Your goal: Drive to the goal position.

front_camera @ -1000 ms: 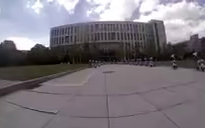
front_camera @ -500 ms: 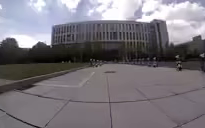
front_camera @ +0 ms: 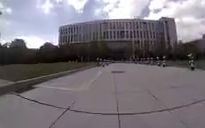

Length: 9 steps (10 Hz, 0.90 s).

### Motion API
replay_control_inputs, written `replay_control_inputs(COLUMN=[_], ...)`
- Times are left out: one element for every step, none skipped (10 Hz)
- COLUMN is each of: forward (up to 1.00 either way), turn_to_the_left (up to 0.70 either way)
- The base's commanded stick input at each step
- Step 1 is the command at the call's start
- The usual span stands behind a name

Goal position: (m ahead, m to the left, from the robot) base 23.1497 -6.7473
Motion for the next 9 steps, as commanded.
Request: replay_control_inputs(forward=[0.7,0.7,0.7,0.7,0.7,0.7,0.7,0.7,0.7], turn_to_the_left=[0.0,0.0,0.0,0.0,0.0,0.0,0.0,0.0,0.0])
